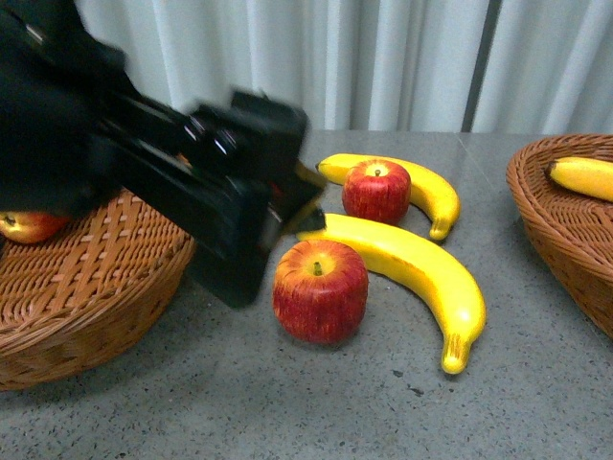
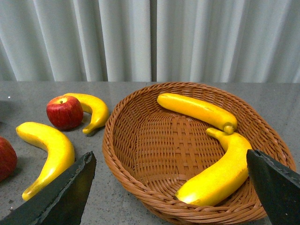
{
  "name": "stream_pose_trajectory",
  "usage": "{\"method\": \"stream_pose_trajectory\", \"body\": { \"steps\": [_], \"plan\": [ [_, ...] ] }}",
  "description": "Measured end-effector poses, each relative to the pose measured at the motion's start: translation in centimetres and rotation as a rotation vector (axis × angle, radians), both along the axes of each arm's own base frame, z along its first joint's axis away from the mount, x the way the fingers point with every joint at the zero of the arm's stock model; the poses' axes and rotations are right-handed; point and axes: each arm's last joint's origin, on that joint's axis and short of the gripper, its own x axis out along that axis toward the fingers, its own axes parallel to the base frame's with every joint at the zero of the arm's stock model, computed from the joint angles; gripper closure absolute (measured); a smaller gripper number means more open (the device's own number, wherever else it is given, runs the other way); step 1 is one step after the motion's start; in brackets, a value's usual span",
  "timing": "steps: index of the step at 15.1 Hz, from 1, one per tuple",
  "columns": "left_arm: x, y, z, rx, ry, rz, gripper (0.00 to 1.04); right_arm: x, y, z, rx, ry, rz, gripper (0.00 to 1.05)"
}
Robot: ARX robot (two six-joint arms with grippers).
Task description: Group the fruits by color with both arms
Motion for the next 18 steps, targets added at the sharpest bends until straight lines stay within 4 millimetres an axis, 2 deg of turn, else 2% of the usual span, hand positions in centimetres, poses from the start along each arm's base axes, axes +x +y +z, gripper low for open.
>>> {"method": "stream_pose_trajectory", "body": {
  "steps": [2,3,7,13,14,15,16,18],
  "plan": [
    [0.9,-1.7,-3.2,0.052,0.095,-0.037,0.07,0.0,0.0,0.0,0.000,0.000,0.000,0.07],
    [1.4,-2.4,-4.2,0.069,0.124,-0.047,0.07,0.0,0.0,0.0,0.000,0.000,0.000,0.07],
    [2.9,-3.9,-5.8,0.088,0.145,-0.094,0.07,0.0,0.0,0.0,0.000,0.000,0.000,0.07],
    [4.6,-5.0,-7.0,0.160,0.074,-0.137,0.07,0.0,0.0,0.0,0.000,0.000,0.000,0.07],
    [4.7,-5.2,-7.5,0.174,0.071,-0.154,0.09,0.0,0.0,0.0,0.000,0.000,0.000,0.07],
    [4.7,-5.4,-7.6,0.186,0.065,-0.165,0.27,0.0,0.0,0.0,0.000,0.000,0.000,0.07],
    [4.7,-5.4,-7.6,0.188,0.063,-0.163,0.36,0.0,0.0,0.0,0.000,0.000,0.000,0.07],
    [4.7,-5.1,-7.2,0.190,0.057,-0.150,0.40,0.0,0.0,0.0,0.000,0.000,0.000,0.07]
  ]
}}
